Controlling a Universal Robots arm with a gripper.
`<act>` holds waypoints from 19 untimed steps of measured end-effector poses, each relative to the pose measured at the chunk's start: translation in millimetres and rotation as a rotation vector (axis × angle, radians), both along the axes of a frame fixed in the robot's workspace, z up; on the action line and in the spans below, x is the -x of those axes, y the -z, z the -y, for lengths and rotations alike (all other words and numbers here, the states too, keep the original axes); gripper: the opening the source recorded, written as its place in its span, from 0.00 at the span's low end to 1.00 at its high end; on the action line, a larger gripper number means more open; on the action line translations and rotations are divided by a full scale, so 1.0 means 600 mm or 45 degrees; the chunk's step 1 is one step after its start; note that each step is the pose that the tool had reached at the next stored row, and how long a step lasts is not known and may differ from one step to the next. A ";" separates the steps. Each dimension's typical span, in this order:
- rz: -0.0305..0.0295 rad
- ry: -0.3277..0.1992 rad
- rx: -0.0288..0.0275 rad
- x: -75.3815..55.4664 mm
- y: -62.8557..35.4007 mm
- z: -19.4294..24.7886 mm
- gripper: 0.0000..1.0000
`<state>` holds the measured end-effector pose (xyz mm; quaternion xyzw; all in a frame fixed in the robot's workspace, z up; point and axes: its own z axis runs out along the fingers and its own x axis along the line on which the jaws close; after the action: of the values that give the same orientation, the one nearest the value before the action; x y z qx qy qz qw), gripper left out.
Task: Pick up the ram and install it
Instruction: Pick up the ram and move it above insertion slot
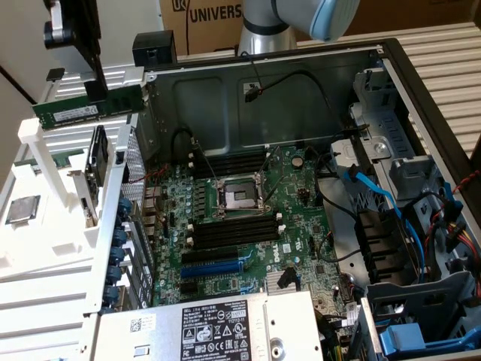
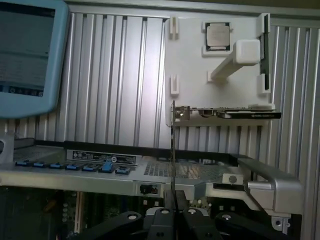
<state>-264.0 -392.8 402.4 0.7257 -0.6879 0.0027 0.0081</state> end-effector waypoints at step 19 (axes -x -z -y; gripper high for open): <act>-0.0002 0.001 0.0001 -0.154 -0.008 0.0000 0.12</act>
<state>-171.4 -392.8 407.2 0.7256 -0.6881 0.0027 0.0082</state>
